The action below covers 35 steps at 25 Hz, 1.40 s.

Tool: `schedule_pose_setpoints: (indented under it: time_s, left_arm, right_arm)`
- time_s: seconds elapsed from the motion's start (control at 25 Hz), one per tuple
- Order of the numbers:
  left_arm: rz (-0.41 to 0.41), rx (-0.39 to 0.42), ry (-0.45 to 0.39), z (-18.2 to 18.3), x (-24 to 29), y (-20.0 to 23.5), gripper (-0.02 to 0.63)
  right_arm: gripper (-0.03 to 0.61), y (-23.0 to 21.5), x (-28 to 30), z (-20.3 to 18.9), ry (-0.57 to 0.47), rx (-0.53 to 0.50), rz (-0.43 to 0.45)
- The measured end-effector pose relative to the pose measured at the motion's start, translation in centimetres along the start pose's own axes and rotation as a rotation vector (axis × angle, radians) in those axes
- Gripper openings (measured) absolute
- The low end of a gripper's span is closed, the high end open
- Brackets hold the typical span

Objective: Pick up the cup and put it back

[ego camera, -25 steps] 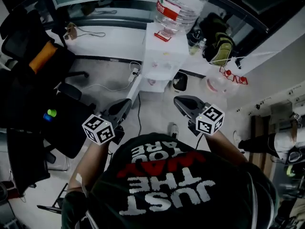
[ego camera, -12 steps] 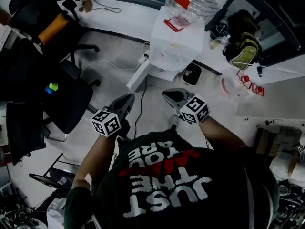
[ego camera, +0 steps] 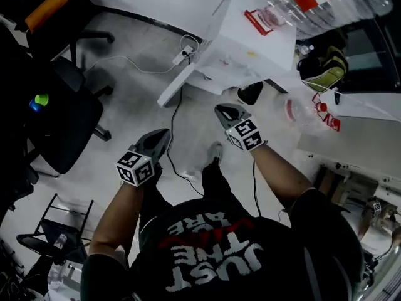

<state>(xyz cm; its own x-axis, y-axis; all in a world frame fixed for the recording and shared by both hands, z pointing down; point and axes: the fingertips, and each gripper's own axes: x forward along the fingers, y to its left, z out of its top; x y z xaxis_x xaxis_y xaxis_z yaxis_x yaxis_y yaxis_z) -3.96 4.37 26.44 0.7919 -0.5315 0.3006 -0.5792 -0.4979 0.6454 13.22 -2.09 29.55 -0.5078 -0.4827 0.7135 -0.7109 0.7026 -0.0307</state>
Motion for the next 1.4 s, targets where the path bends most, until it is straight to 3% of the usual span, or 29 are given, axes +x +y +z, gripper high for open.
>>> schedule_pose_setpoints:
  time_s: [0.12, 0.32, 0.48, 0.64, 0.76, 0.96, 1.12, 1.4]
  left_arm:
    - [0.025, -0.061, 0.006, -6.2, 2.6, 4.1, 0.002]
    - [0.063, -0.044, 0.051, -16.5, 7.1, 12.3, 0.002]
    - [0.108, -0.025, 0.052, -22.2, 9.6, 18.6, 0.002]
    - [0.142, 0.011, 0.022, -24.0, 11.6, 23.1, 0.002]
    - [0.098, 0.068, 0.023, -24.4, 14.4, 24.2, 0.002]
    - [0.015, 0.162, 0.069, -26.3, 19.9, 25.1, 0.002]
    - [-0.033, 0.169, 0.081, -27.3, 23.4, 25.3, 0.002]
    - [-0.061, 0.152, 0.098, -29.0, 25.5, 26.0, 0.002]
  right_arm:
    - [0.036, -3.0, 6.4, -5.3, 0.105, -0.084, -0.011]
    - [0.037, -7.9, 18.6, -14.7, 0.236, -0.189, -0.038]
    - [0.037, -12.6, 26.4, -22.0, 0.306, -0.240, -0.099]
    - [0.047, -16.7, 31.7, -26.8, 0.333, -0.279, -0.155]
    - [0.098, -19.5, 35.1, -28.9, 0.341, -0.312, -0.176]
    - [0.107, -23.0, 39.5, -31.0, 0.349, -0.376, -0.225]
    - [0.109, -25.7, 41.5, -32.7, 0.381, -0.411, -0.275]
    - [0.109, -27.5, 44.6, -34.8, 0.441, -0.530, -0.264]
